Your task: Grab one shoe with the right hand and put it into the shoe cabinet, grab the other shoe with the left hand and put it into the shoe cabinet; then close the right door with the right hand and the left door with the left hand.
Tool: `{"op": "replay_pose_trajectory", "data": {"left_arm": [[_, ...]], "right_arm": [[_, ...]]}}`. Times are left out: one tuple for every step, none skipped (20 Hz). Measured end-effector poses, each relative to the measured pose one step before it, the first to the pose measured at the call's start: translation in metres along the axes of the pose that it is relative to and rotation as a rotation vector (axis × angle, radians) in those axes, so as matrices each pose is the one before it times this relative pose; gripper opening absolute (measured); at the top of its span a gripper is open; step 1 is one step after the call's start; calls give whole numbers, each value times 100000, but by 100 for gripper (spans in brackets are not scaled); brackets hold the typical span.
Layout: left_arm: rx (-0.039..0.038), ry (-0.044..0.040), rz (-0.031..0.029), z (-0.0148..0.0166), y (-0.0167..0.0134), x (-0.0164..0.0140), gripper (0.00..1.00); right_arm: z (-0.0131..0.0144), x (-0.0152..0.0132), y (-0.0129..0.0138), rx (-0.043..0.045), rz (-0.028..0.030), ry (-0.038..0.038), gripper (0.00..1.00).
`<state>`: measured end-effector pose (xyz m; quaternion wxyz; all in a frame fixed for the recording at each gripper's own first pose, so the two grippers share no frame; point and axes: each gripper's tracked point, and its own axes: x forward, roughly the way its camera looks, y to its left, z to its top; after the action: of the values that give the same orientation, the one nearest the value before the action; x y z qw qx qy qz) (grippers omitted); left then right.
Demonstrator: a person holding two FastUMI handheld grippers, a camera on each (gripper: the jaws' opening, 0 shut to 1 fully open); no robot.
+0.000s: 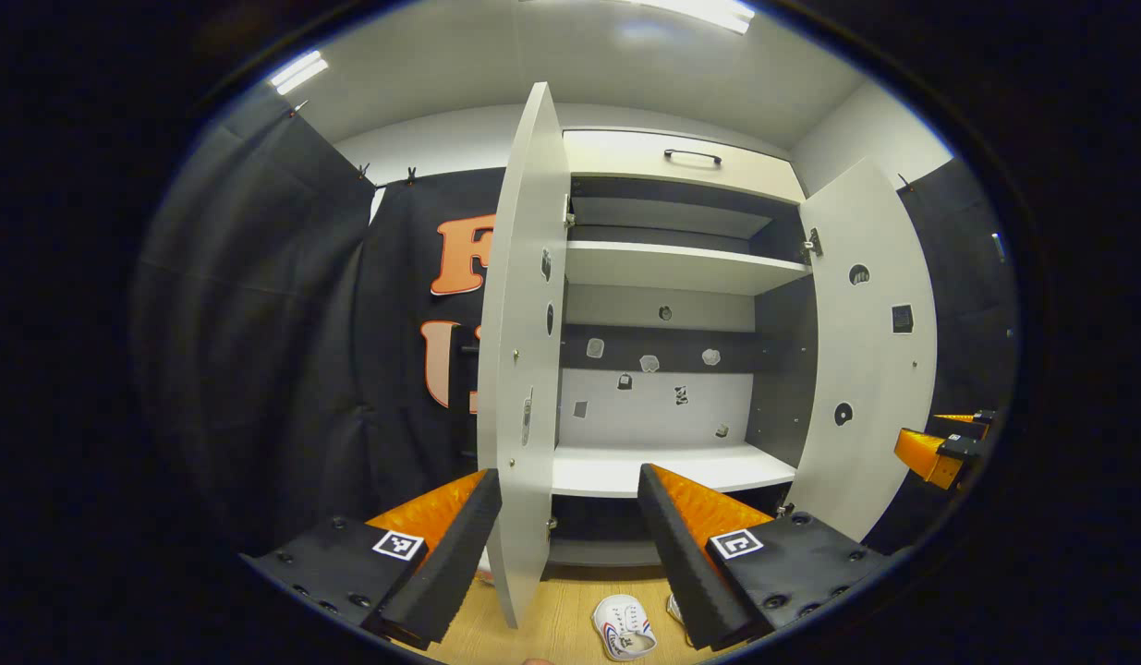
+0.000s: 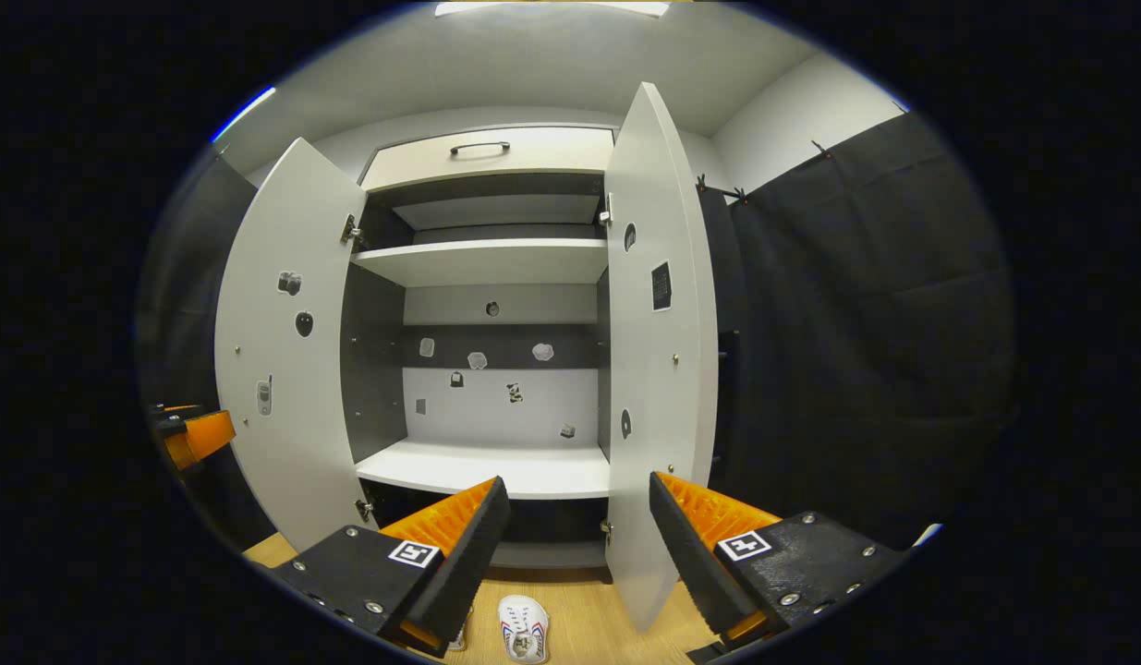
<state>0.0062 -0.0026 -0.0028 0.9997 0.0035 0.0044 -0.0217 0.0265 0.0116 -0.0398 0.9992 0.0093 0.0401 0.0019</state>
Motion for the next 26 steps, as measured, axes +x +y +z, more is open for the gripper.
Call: {"op": "replay_pose_trajectory", "data": {"left_arm": [[94, 151, -202, -81, 4, -2, 94], [129, -70, 7, 40, 7, 2, 94], [169, -132, 127, -44, 18, 43, 99], [180, -148, 288, 56, 25, 12, 96], [40, -252, 481, 87, 31, -2, 96], [-158, -250, 711, 42, 79, 18, 96], [-306, -50, 344, 19, -6, -37, 96], [-399, -1, 201, 16, 30, 0, 94], [-260, 201, 11, -87, 31, 15, 99], [16, 203, -48, -29, 19, 21, 97], [389, 275, 3, 28, -19, -24, 97], [653, 174, 212, -6, 35, 0, 97], [671, 139, 677, -30, 28, 19, 96], [279, 195, 287, -85, -8, 31, 96], [-290, 89, 410, -15, 37, 32, 99], [-562, 269, 188, -59, 26, 23, 96], [-530, 380, 484, -114, 117, 69, 95], [-169, 528, 509, -152, 100, 101, 94], [132, 739, 801, -169, 72, 54, 96], [211, 419, 839, -129, 134, 77, 97], [90, 346, 718, -153, 136, 79, 99], [40, 519, 389, -179, 125, 102, 96], [198, 654, 384, -281, 193, 90, 97], [421, 674, 536, -280, 271, 61, 97], [671, 1006, 663, -311, 318, 122, 97], [554, 899, 566, -322, -31, -15, 97]], "right_arm": [[-838, 36, 359, 201, 732, 1839, 94], [-1017, 178, 137, 86, 580, 2041, 94], [-1082, 142, 239, 150, 577, 1954, 94], [-1143, 343, 167, 421, 266, 1964, 94], [-1115, 292, 212, 728, 27, 1420, 94], [-1280, 485, 157, 416, -191, 2363, 94], [-1667, 308, 398, 140, 715, 2734, 94], [-1989, 380, 333, -254, 593, 4172, 94], [-1733, 450, 389, 24, 1099, 3289, 94], [-1539, 765, 422, 295, 881, 2622, 94], [-1509, 643, 186, -154, 91, 2682, 94], [-1577, 710, 93, -158, -38, 2465, 94], [-1657, 827, -90, -354, -618, 2691, 94], [-1696, 956, -96, -984, -758, 2223, 94], [-1830, 852, -123, -1362, -553, 3718, 94], [-1861, 890, 41, -1116, 255, 2740, 94], [-1969, 704, 52, -650, 748, 4335, 94], [-1964, 928, 68, 347, 519, 3395, 94], [-1583, 660, 71, 1143, 674, 3635, 94], [-1198, 976, -78, 866, 206, 1888, 94], [-1023, 1013, -225, -476, -456, 2178, 94], [-1166, 858, -87, -764, -248, 2463, 94], [-871, 703, 177, -267, 710, 1871, 94], [-677, 946, 185, -368, 601, 2056, 94], [-748, 964, -58, -591, -81, 1846, 94], [-887, 1079, -298, 104, -712, 2594, 94]]}}
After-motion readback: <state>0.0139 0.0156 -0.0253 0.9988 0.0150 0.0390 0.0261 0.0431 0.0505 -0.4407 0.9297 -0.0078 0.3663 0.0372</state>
